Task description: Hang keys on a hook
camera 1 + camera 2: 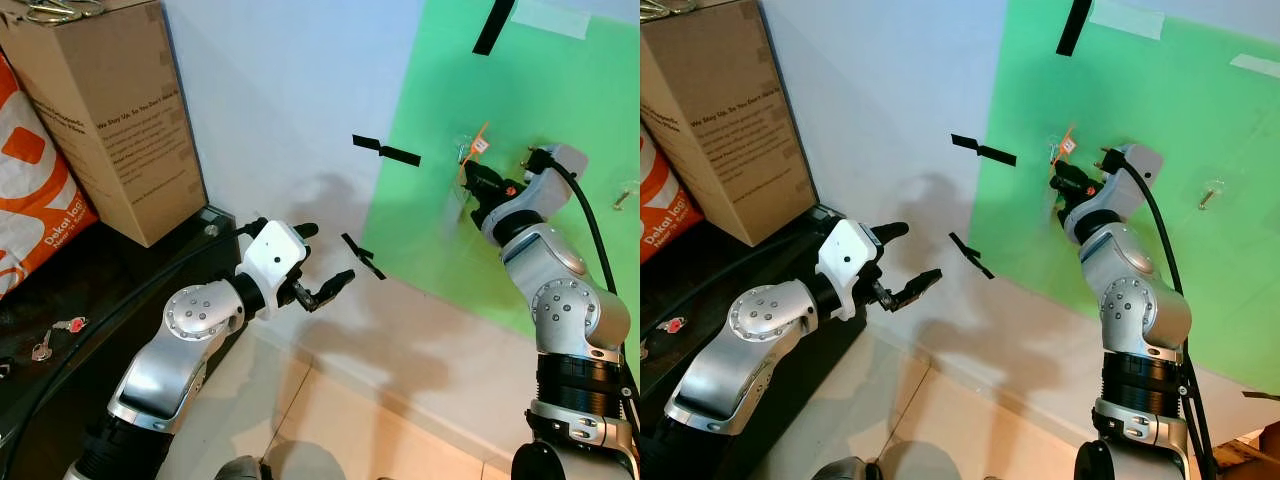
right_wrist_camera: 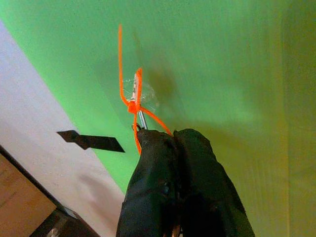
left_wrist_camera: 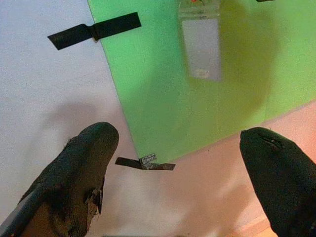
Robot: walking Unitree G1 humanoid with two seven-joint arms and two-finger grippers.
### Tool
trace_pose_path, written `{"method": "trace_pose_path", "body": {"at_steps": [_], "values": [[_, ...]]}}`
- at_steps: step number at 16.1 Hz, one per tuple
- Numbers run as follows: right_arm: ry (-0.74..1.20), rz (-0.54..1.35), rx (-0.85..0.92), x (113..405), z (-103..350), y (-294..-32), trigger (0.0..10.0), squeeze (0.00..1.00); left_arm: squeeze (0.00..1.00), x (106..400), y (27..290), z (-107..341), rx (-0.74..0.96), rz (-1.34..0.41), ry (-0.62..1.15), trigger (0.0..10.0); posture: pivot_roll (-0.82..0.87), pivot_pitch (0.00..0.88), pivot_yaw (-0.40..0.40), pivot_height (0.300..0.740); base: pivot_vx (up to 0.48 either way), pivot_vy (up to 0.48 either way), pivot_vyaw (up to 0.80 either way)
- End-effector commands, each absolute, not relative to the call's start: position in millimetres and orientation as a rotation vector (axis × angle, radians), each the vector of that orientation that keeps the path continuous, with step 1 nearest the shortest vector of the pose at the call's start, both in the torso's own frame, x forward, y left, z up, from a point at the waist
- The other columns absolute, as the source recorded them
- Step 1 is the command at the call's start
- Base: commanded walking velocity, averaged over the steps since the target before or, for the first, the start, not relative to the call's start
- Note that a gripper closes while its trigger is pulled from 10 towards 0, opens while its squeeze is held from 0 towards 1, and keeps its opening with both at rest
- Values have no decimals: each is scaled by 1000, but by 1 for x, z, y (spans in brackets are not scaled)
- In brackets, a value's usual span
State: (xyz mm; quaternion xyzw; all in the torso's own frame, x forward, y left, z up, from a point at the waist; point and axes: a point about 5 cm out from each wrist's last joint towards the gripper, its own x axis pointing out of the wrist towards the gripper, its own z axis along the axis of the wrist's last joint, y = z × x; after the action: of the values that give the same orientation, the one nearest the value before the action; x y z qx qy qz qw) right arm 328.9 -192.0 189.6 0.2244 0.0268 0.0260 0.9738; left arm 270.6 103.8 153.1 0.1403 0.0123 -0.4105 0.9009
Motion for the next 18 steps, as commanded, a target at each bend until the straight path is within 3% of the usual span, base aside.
{"method": "trace_pose_path", "body": {"at_steps": [1, 13, 18], "values": [[11, 55, 479, 330, 200, -195, 10000, 0, 0, 272, 103, 155, 302, -848, 19, 10000, -43, 0, -54, 740, 0, 0, 0], [31, 40, 664, 346, 205, -196, 10000, 0, 0, 270, 103, 154, 299, -842, 21, 10000, -38, 0, -66, 740, 0, 0, 0], [21, 53, 664, 346, 210, -197, 10000, 0, 0, 271, 103, 154, 300, -841, 19, 10000, -42, 0, -63, 740, 0, 0, 0]]}}
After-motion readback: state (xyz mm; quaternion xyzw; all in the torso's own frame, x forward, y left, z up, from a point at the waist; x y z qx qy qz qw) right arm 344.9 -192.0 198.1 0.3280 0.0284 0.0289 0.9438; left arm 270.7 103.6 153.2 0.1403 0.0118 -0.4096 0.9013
